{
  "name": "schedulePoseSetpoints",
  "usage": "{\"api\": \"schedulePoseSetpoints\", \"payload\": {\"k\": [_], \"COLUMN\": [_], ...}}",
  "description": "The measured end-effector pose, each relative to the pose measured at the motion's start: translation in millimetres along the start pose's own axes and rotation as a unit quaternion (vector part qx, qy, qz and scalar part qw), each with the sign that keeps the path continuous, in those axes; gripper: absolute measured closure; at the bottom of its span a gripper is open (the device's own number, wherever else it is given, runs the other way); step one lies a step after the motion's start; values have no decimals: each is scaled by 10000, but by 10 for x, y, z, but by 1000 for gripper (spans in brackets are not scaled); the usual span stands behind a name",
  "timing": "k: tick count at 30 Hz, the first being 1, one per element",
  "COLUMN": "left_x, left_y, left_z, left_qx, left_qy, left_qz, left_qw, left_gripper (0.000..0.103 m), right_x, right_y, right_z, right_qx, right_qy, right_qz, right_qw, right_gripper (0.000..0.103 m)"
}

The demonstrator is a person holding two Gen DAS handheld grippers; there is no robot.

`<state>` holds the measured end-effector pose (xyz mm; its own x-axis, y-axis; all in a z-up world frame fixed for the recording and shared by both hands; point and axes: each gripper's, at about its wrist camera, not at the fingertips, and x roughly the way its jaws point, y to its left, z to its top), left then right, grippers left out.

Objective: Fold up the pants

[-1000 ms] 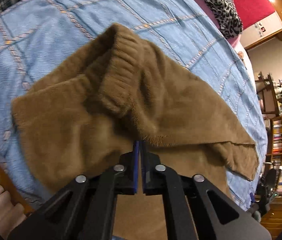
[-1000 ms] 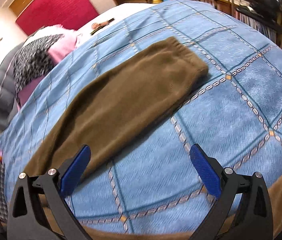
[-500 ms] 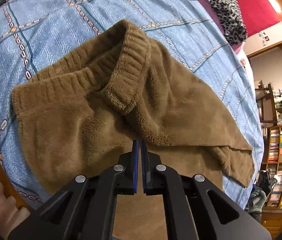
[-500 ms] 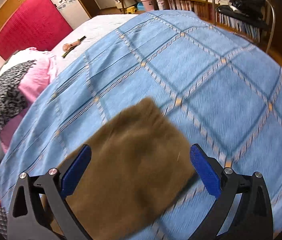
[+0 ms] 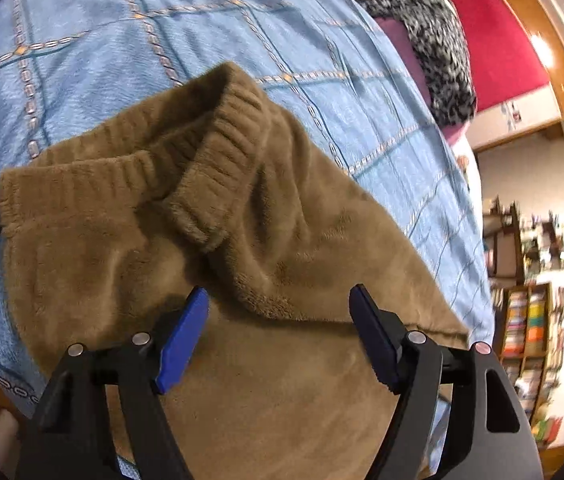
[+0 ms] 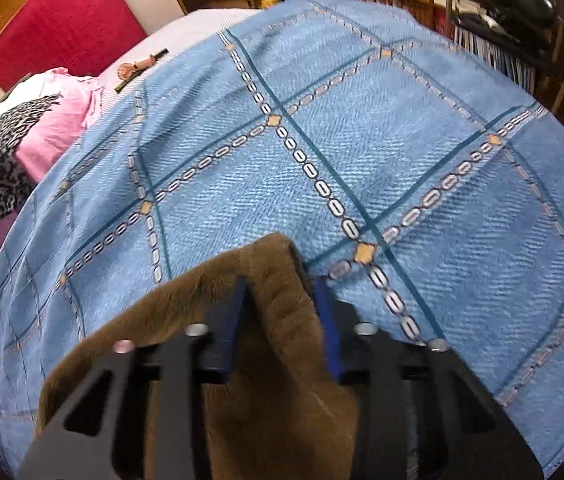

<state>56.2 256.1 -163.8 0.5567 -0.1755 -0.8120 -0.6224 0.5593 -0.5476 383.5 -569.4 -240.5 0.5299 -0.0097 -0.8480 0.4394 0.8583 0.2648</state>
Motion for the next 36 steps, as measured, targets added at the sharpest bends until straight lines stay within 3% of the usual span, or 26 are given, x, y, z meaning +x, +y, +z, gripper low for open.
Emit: {"api": "schedulePoseSetpoints", "payload": {"k": [3, 8, 12, 19, 21, 23, 25, 31, 36], "left_x": [-58, 19, 146, 292, 385, 477, 454, -111, -553], "left_y": [49, 64, 221, 131, 160, 222, 272, 282, 514], "left_z": [-5, 27, 26, -46, -7, 30, 33, 146, 346], "left_qx": [-47, 23, -570, -784, -917, -1161, -1304, -941, -1086], "left_qy": [-261, -298, -107, 72, -35, 13, 41, -385, -662], "left_qz": [-211, -204, -510, -738, -675, -664, -821, -1255, -1583], "left_qw": [9994, 9993, 9970, 9942, 9935, 9910, 9881, 9869, 9792], "left_gripper": [29, 28, 28, 29, 38, 82, 92, 97, 97], "right_x": [-362, -1035, -1409, -1835, -1907, -1934, -1947, -2041, -2179], "right_y": [-61, -180, -367, -652, -768, -863, -925, -1103, -1303], "right_z": [-89, -335, -620, -1250, -1424, -1556, -1697, -1977, -2167], "right_qx": [-119, -292, -282, -271, -121, -52, -106, 174, 313], "right_qy": [-373, -872, -1023, -1327, -1339, -1345, -1405, -1625, -1810], "right_qz": [114, 362, 529, 482, 581, 543, 405, 41, -92], "right_qw": [9992, 9951, 9930, 9896, 9892, 9894, 9892, 9866, 9829], "right_gripper": [86, 87, 87, 87, 87, 87, 87, 87, 85]}}
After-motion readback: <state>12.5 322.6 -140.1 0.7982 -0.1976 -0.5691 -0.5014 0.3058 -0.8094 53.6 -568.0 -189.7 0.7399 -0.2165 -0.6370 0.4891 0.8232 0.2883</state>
